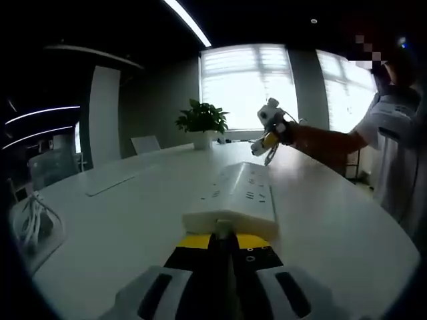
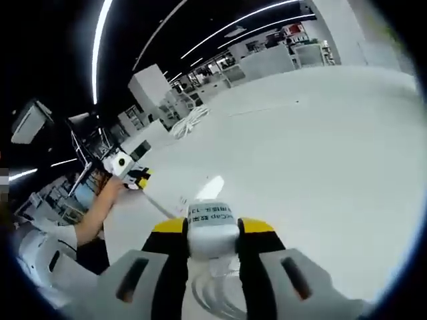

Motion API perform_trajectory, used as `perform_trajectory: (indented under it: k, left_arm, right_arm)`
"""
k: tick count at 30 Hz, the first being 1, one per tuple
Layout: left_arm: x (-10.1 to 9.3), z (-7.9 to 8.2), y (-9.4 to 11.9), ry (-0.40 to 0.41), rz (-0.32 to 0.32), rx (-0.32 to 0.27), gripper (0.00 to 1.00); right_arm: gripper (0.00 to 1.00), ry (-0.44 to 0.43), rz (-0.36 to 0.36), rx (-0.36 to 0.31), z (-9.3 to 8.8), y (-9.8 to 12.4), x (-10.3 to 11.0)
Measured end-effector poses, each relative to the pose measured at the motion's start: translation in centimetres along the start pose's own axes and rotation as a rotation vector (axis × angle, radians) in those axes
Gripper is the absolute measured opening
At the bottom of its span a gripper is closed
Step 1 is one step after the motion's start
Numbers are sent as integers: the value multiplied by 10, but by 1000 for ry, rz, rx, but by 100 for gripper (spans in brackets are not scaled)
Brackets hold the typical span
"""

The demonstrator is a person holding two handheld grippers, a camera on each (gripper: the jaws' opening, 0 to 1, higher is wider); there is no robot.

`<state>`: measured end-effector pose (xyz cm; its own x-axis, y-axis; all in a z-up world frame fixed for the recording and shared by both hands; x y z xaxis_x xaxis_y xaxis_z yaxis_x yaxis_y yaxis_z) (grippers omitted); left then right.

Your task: Straighten the power strip on the desk, plug the charger into it

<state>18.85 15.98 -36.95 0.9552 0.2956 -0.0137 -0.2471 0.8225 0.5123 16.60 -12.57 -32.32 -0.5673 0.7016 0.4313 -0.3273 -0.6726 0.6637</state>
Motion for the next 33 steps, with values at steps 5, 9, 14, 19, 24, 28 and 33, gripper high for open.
perform_trajectory:
  k: [5,9,14,19,24,28,33]
  left_arm:
    - [-1,0,0,0,0,1,14]
    - [-2,0,0,0,1,0,14]
    - [-3,0,-1,0,1,0,14]
    - [-3,1,-1,-1,1,0,14]
    - [-3,1,-1,0,4,1,14]
    - [-3,1,-1,0,5,1,14]
    - [-4,0,-1,0,4,0,14]
  right_arm:
    - [28,-42,-20,56,-2,0,9]
    - [28,-75,-4,93,-1,-2,20]
    - [28,-71,-37,135,2,-4,29]
    - [28,-95,-36,156,10,-2,35]
    - [28,-87,-99,196,10,0,32]
    - [28,-103,-84,208,8,1,38]
    - [28,-107,-98,243,9,-2,41]
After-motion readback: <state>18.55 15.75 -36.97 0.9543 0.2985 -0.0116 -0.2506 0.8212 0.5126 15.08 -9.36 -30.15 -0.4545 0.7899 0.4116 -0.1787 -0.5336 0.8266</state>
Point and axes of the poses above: the point that each gripper's makers call its tool centre point, and the gripper's own axes: y roughly backward along the fingers, x roughly to its left, z roughly out of its top, the point moved 1 cm from there along y, roughly backward along the fingers, and after that the axes turned 15 degrees about x, right-handed, at the moved point
